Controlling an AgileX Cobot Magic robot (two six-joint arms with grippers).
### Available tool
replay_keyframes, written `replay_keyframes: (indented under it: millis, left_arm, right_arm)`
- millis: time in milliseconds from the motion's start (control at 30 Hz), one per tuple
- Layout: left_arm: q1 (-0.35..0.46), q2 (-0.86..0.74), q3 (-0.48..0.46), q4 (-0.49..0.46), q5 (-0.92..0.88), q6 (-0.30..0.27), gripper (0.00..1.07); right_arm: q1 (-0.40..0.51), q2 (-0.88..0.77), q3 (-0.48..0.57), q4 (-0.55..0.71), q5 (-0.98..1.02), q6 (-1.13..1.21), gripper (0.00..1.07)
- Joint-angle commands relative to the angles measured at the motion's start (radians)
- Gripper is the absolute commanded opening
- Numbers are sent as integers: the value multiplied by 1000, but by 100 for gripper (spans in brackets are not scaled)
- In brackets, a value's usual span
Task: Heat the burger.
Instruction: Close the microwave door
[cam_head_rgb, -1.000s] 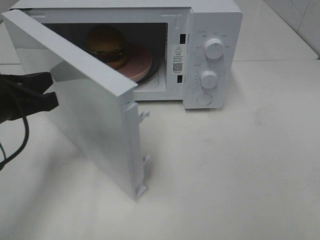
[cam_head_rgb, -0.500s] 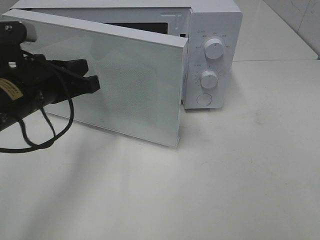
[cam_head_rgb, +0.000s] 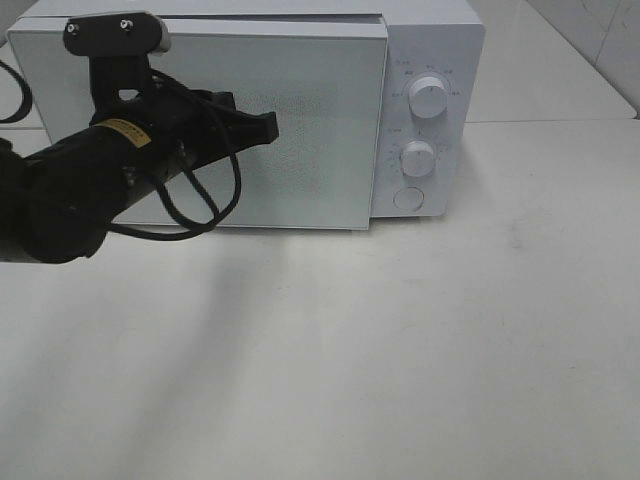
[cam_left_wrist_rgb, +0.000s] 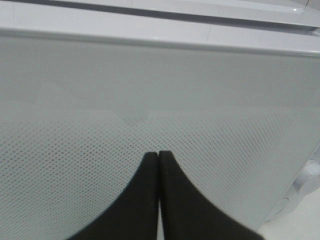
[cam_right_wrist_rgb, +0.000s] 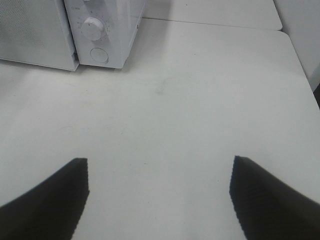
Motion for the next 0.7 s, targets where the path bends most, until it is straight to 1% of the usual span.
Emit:
replay_keyframes:
  millis: [33, 67, 100, 133, 200, 233, 333, 467, 500, 533, 633, 667, 700]
  left_arm:
    - [-20, 27, -64, -61, 18, 52, 0]
    - [-20, 27, -64, -61, 18, 52, 0]
    - [-20, 46, -101, -73, 40, 63, 0]
    - [-20, 46, -101, -73, 40, 63, 0]
    - [-20, 76, -157, -75, 80, 69, 0]
    - [-20, 76, -157, -75, 80, 69, 0]
    - [-20, 111, -224, -92, 115, 69, 0]
    - [-18, 128, -255, -97, 118, 74, 0]
    - [-14, 135, -265, -101, 118, 80, 0]
    - [-2, 149, -294, -111, 135, 104, 0]
    - [-1, 155, -306, -119, 147, 117, 0]
    - [17, 164, -330, -130, 165, 130, 0]
    - [21, 166, -338, -132, 170, 131, 0]
  right_arm:
    - [-7, -32, 3, -6, 1, 7, 76]
    - [-7, -32, 3, -6, 1, 7, 76]
    - [-7, -32, 3, -6, 1, 7, 76]
    - [-7, -32, 3, -6, 1, 7, 76]
    - [-7, -32, 3, -6, 1, 7, 76]
    - [-7, -32, 3, -6, 1, 7, 76]
    - [-7, -32, 3, -6, 1, 7, 76]
    - [-7, -32, 3, -6, 1, 7, 76]
    - [-7, -32, 3, -6, 1, 7, 76]
    - [-7, -32, 3, -6, 1, 7, 76]
    - [-7, -32, 3, -6, 1, 7, 76]
    - [-7, -32, 3, -6, 1, 7, 76]
    - [-7, -32, 3, -6, 1, 7, 76]
